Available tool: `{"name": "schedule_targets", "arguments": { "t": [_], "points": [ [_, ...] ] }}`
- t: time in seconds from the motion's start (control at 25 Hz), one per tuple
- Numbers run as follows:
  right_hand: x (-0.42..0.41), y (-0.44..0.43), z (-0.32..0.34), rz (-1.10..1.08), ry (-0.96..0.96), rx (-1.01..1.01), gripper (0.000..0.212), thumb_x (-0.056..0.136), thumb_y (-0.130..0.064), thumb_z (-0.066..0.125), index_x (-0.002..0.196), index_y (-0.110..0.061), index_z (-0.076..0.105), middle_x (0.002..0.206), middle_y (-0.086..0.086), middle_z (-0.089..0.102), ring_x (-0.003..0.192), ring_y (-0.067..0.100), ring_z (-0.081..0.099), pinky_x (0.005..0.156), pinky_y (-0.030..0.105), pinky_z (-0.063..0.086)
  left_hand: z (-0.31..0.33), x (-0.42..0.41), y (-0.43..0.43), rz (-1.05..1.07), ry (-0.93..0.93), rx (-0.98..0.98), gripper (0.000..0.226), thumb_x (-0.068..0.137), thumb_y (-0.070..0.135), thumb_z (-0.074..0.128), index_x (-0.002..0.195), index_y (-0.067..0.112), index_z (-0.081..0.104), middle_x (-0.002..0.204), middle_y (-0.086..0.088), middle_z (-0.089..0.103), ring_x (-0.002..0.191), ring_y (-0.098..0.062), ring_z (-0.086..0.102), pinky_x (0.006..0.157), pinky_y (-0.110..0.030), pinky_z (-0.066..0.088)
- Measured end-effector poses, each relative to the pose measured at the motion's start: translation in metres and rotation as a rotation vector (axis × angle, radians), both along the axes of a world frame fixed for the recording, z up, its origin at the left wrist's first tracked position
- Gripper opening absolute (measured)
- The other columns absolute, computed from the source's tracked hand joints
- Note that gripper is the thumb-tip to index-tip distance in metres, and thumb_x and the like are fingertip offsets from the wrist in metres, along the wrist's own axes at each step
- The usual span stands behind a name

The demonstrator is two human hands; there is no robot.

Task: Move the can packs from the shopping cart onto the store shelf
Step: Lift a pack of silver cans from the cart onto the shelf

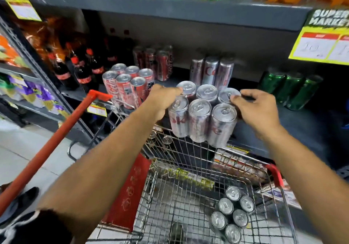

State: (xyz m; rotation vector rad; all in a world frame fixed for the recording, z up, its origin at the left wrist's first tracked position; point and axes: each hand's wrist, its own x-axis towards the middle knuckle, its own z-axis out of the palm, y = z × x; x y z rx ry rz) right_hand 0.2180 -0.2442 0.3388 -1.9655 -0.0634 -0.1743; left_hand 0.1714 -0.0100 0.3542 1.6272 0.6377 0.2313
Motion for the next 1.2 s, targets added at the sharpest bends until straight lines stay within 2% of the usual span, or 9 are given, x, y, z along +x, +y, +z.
{"name": "schedule_targets", "arguments": {
  "t": [0.08,0.2,0.32,0.44,0.52,0.64,0.72,0.84,1.2],
  "points": [
    [0.015,0.015,0.001,-0.020,0.007,-0.025,0.032,0.058,-0.058,0.069,0.078,-0.033,0.066,0.079,-0.005,0.071,0.076,0.017,0.068,0.073,0.043,0.058,0.004,0.024,0.013,-0.024,0.037,-0.001,0.026,0.075,0.018,0.072,0.098,0.006,0.065,0.096,-0.007,0.068,0.080,-0.018,0.066,0.064,-0.028,0.053],
    [0.034,0.045,-0.009,0.008,-0.004,-0.094,0.012,0.064,-0.049,0.069,0.065,-0.037,0.065,0.066,-0.006,0.068,0.067,0.016,0.066,0.070,0.042,0.057,0.004,0.052,0.036,-0.106,0.100,0.042,0.017,0.080,0.015,0.064,0.094,0.006,0.064,0.093,-0.006,0.061,0.068,-0.014,0.060,0.058,-0.022,0.053],
    [0.055,0.063,-0.019,-0.024,0.020,-0.097,0.030,0.064,-0.049,0.067,0.080,-0.023,0.069,0.078,0.001,0.071,0.079,0.021,0.067,0.077,0.041,0.055,0.000,0.073,0.049,-0.064,0.141,0.044,0.033,0.084,0.019,0.059,0.114,0.006,0.064,0.086,-0.003,0.059,0.084,-0.020,0.061,0.073,-0.030,0.052],
    [0.060,0.063,-0.031,-0.023,0.012,-0.030,0.047,0.063,-0.059,0.064,0.095,-0.025,0.063,0.080,-0.005,0.068,0.074,0.003,0.063,0.073,0.024,0.052,-0.013,0.072,0.047,0.008,0.109,-0.102,0.017,0.079,0.032,0.063,0.077,0.017,0.070,0.072,0.005,0.066,0.064,-0.003,0.066,0.054,-0.016,0.047],
    [0.045,0.061,-0.052,0.071,-0.025,0.085,0.052,0.070,-0.052,0.070,0.111,-0.025,0.051,0.072,-0.012,0.060,0.061,-0.009,0.056,0.061,0.009,0.044,-0.036,0.061,0.048,-0.044,0.017,-0.190,0.029,0.076,0.049,0.063,0.089,0.025,0.073,0.098,0.009,0.073,0.089,-0.002,0.068,0.078,-0.022,0.049],
    [0.017,0.058,-0.096,0.227,0.087,0.099,0.090,0.064,-0.034,0.083,0.135,-0.019,0.032,0.100,-0.018,0.058,0.084,-0.013,0.059,0.073,0.007,0.046,-0.077,0.029,0.053,-0.134,-0.009,-0.191,0.046,0.070,0.056,0.067,0.106,0.028,0.064,0.127,0.007,0.060,0.119,-0.012,0.053,0.106,-0.035,0.037],
    [0.008,0.062,-0.113,0.257,0.053,-0.046,0.091,0.054,-0.046,0.084,0.129,-0.029,0.036,0.116,-0.016,0.056,0.104,-0.005,0.056,0.087,0.015,0.047,-0.102,0.016,0.059,-0.294,-0.085,-0.092,0.041,0.076,0.030,0.076,0.114,0.021,0.062,0.123,0.000,0.065,0.113,-0.012,0.061,0.101,-0.030,0.046],
    [0.008,0.071,-0.122,0.137,-0.026,-0.200,0.082,0.059,-0.051,0.078,0.127,-0.023,0.041,0.124,0.000,0.053,0.111,0.012,0.051,0.095,0.034,0.045,-0.111,0.015,0.064,-0.335,-0.164,0.030,0.040,0.070,-0.001,0.078,0.101,0.020,0.066,0.106,-0.002,0.071,0.090,-0.004,0.070,0.088,-0.023,0.056],
    [0.010,0.075,-0.126,0.125,-0.093,-0.235,0.067,0.071,-0.040,0.076,0.125,-0.023,0.039,0.119,0.002,0.051,0.099,0.003,0.042,0.086,0.024,0.036,-0.118,0.020,0.065,-0.278,-0.136,0.108,0.035,0.074,-0.001,0.075,0.097,0.024,0.067,0.095,0.012,0.071,0.083,0.008,0.069,0.076,-0.008,0.052]
  ]
}}
